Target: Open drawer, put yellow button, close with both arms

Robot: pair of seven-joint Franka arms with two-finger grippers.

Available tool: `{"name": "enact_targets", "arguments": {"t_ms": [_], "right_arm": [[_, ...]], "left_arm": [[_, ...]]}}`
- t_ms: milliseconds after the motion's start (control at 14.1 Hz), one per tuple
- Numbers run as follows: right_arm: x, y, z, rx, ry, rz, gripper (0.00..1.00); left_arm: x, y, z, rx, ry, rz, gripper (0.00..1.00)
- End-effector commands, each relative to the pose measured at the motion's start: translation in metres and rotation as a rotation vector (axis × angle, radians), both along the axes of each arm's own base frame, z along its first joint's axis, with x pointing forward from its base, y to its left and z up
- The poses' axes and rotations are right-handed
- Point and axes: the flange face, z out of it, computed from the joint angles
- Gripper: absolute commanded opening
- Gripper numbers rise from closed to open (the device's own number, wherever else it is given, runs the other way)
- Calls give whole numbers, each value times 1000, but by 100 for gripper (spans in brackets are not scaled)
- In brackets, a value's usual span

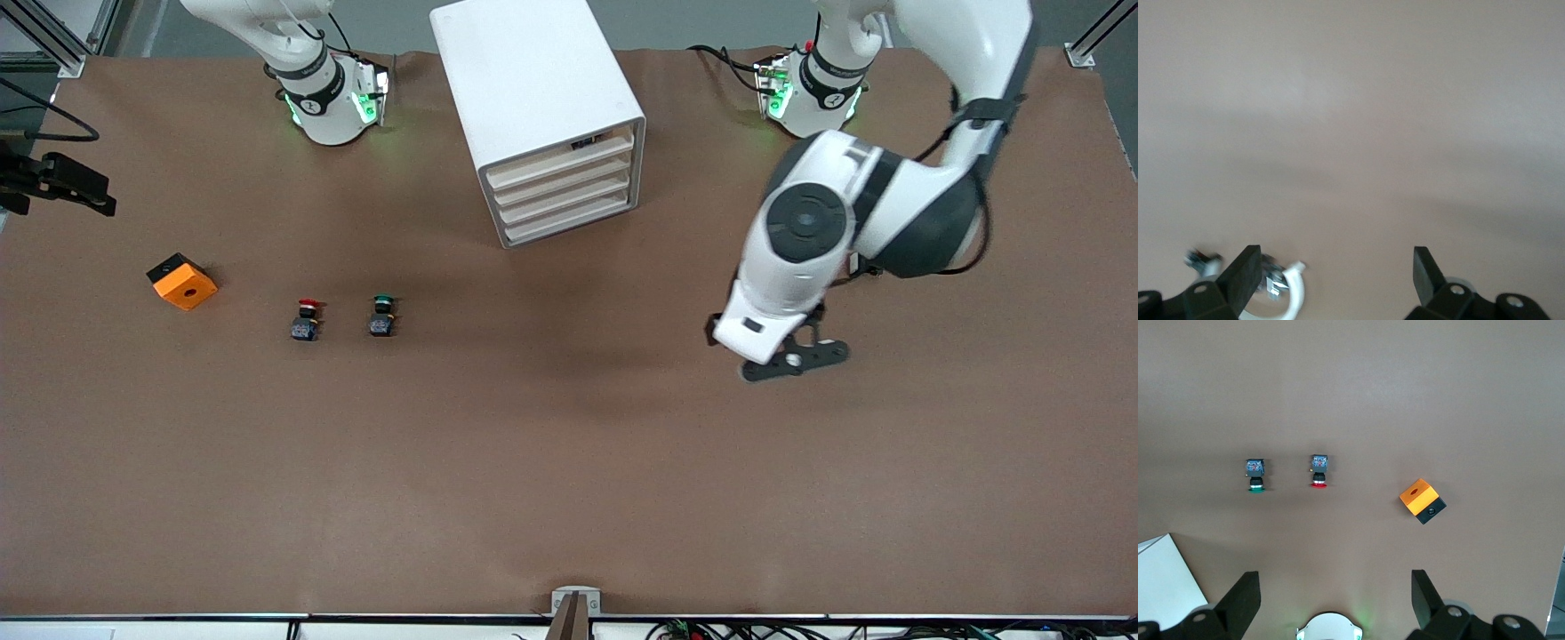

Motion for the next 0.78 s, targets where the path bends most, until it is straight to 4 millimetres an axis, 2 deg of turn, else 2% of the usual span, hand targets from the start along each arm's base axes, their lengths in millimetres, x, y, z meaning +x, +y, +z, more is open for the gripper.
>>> {"name": "enact_targets", "arguments": {"t_ms": [0, 213, 354, 425, 567, 709], "right_arm": [[-11, -1, 3, 20, -16, 4, 100], [-21, -1, 2, 32, -34, 3, 100], [-27, -4, 2, 35, -42, -2, 100], [-29, -5, 3, 39, -44, -5, 100], [-36, -3, 5, 43, -52, -1, 100], [-45, 0, 1, 44, -68, 6, 100]], "left_arm": [[13, 51, 25, -9, -7, -68, 100], [20, 109, 57, -11, -29, -98, 100], [15, 137, 84, -3, -38, -174, 100], [11, 152, 91, -6, -13, -179, 100], [0, 172, 115, -61, -12, -168, 100], [-11, 182, 133, -57, -8, -202, 100]]}}
